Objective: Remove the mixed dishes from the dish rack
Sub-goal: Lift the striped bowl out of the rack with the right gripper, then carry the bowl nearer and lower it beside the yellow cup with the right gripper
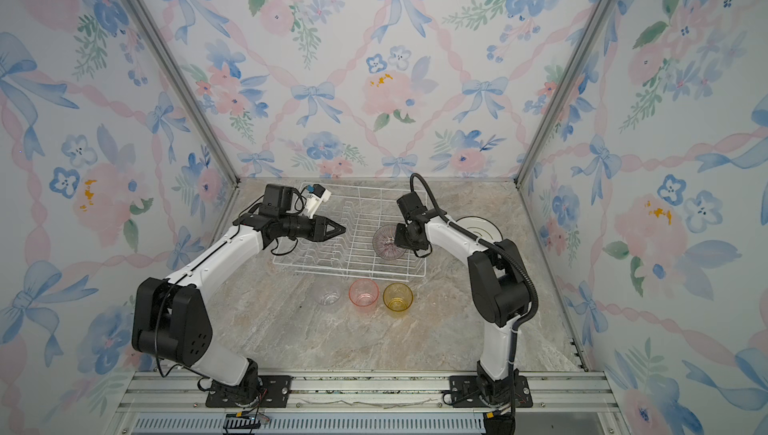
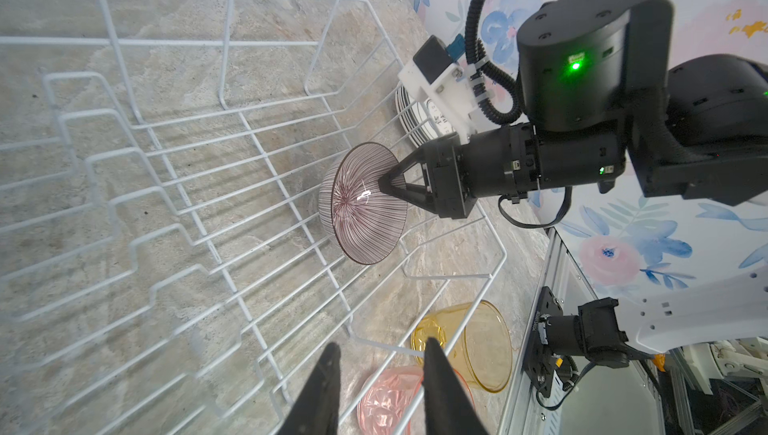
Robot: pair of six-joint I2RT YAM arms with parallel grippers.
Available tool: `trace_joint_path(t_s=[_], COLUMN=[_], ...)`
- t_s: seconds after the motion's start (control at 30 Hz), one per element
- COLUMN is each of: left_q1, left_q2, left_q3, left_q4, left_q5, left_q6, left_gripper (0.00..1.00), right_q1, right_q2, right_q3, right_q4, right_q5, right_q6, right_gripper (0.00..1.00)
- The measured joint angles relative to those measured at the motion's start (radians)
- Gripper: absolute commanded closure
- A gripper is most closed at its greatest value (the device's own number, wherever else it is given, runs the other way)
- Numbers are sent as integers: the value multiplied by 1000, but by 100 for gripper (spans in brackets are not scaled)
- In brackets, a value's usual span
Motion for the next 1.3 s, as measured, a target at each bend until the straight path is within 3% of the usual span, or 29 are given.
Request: trace_joint_path(t_s=[0.23, 0.7, 1.03, 1.3], left_q1=[0, 0, 12, 73], left_q2=[0, 6, -28, -76], left_q3=[0, 0, 0, 19], left_q4=[0, 0, 0, -1], left_q5=[0, -39, -114, -147], left_q6=[0, -3, -11, -31], left_gripper=[70, 68, 68, 67], right_q1=[-5, -10, -71, -149], right_q2=[18, -35, -404, -717], right_q3=[21, 46, 63, -18], right_q4=[16, -24, -131, -375], right_q5=[-26, -31, -28, 58], right_q6=[-23, -109, -196, -241], right_gripper=[99, 100, 100, 100])
